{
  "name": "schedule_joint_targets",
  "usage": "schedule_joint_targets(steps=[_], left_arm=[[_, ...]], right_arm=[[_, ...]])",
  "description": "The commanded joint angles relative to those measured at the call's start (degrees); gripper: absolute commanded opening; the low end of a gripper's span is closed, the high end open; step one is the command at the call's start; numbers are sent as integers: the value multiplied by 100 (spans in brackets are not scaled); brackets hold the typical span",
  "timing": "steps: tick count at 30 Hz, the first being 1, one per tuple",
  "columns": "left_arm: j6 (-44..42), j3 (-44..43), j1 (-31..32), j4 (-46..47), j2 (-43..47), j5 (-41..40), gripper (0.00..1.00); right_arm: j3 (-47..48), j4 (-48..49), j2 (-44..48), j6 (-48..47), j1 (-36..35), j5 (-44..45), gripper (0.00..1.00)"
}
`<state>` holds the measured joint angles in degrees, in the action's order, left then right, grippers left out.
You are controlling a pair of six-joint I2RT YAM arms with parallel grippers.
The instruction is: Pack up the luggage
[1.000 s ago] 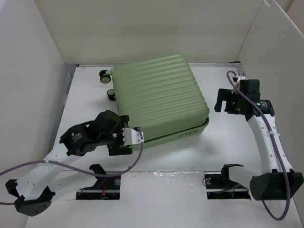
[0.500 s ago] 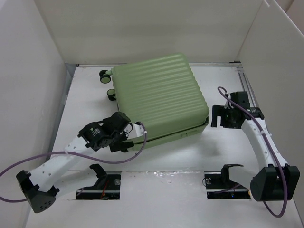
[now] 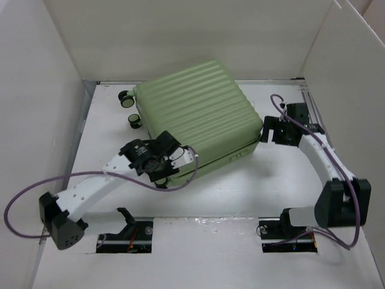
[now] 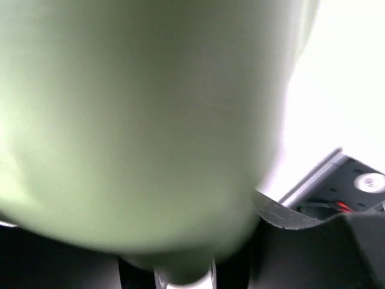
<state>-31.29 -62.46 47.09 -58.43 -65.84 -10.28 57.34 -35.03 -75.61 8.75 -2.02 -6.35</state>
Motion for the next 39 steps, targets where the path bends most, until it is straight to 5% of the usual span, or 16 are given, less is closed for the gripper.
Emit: schedule_joint_targets(steps=[1, 6, 11, 12, 13, 17, 21, 26, 31, 39], left_arm=[[26, -904, 905, 61, -990, 870, 0], [-158, -3014, 1925, 147, -2613, 1712, 2], [252, -5212, 1927, 805, -3733, 2364, 70], [350, -5755, 1927, 877, -3795, 2364, 75], [430, -5943, 1927, 965, -3795, 2434, 98], [510, -5876, 1927, 1571, -3024, 2190, 100], [605, -4918, 1673, 2020, -2013, 280, 100], [1229, -4014, -196, 1274, -1572, -913, 100], [1441, -3441, -2852, 1097, -1019, -346, 100], [1160, -1911, -3303, 2072, -473, 729, 100]], right_arm=[[740, 1183, -1260, 101, -272, -719, 99], [4122, 44, -3322, -671, -272, -903, 99], [7068, -1461, -4549, -1060, -272, -239, 99], [7559, -1629, -4611, -1060, -142, -52, 99], [7659, -1796, -4611, -1060, -71, 80, 99], [7039, -1666, -3833, -999, 342, 344, 99], [5695, -1323, -2619, -920, 344, 634, 99], [3719, -831, -1080, -525, -656, 1021, 99], [2529, -559, 63, 503, -1879, 1232, 99], [1702, -593, 653, 1927, -4041, 2557, 99]])
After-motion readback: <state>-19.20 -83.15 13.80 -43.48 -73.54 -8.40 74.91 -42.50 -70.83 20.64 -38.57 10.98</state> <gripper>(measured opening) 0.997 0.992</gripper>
